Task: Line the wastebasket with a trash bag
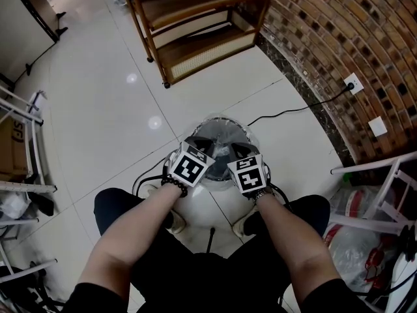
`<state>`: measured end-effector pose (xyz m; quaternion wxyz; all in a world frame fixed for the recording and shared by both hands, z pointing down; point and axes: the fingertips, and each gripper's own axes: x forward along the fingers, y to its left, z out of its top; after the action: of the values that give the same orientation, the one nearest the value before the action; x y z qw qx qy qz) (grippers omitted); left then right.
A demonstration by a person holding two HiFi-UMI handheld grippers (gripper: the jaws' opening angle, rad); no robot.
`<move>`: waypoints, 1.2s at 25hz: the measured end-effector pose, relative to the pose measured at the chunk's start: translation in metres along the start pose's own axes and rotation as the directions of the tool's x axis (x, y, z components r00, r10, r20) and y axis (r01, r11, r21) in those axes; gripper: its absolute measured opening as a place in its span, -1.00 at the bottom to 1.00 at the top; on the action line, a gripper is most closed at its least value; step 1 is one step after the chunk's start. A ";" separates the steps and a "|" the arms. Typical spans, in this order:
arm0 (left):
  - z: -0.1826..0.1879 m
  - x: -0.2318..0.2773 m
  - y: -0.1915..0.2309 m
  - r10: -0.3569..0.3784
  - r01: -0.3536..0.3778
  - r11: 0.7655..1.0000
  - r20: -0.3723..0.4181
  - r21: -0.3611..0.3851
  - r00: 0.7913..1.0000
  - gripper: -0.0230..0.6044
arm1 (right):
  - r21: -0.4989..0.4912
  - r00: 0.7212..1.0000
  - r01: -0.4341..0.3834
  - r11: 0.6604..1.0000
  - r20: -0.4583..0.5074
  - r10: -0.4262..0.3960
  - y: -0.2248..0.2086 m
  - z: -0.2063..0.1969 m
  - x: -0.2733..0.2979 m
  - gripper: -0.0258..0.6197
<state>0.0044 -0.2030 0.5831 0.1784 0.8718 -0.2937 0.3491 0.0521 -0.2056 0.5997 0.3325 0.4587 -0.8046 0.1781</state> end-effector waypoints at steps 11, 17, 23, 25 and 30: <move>-0.016 0.016 -0.011 0.003 0.000 0.997 -0.042 0.077 0.999 -0.92 | -0.016 1.000 -0.024 1.000 0.010 0.024 0.017 0.002 0.004 -0.91; -0.013 -0.017 -0.014 0.037 -0.037 0.995 0.001 0.088 0.999 -0.92 | -0.021 0.999 -0.010 1.000 0.046 0.011 0.023 0.010 -0.022 -0.92; -0.013 -0.052 -0.015 0.087 -0.090 0.995 0.079 0.035 0.993 -0.92 | 0.005 0.994 0.023 1.000 0.103 -0.024 0.031 0.018 -0.054 -0.92; -0.015 -0.062 -0.019 0.100 -0.104 0.994 0.098 0.038 0.990 -0.92 | 0.014 0.992 0.034 0.999 0.122 -0.035 0.035 0.020 -0.066 -0.92; -0.021 -0.086 -0.025 0.134 -0.137 0.991 0.136 0.010 0.982 -0.92 | 0.005 0.986 0.064 0.998 0.154 -0.064 0.044 0.020 -0.093 -0.92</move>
<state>-0.0401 -0.1401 0.5336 0.1253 0.8732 -0.3602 0.3033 0.0403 -0.1374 0.5213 0.2750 0.4966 -0.8127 0.1316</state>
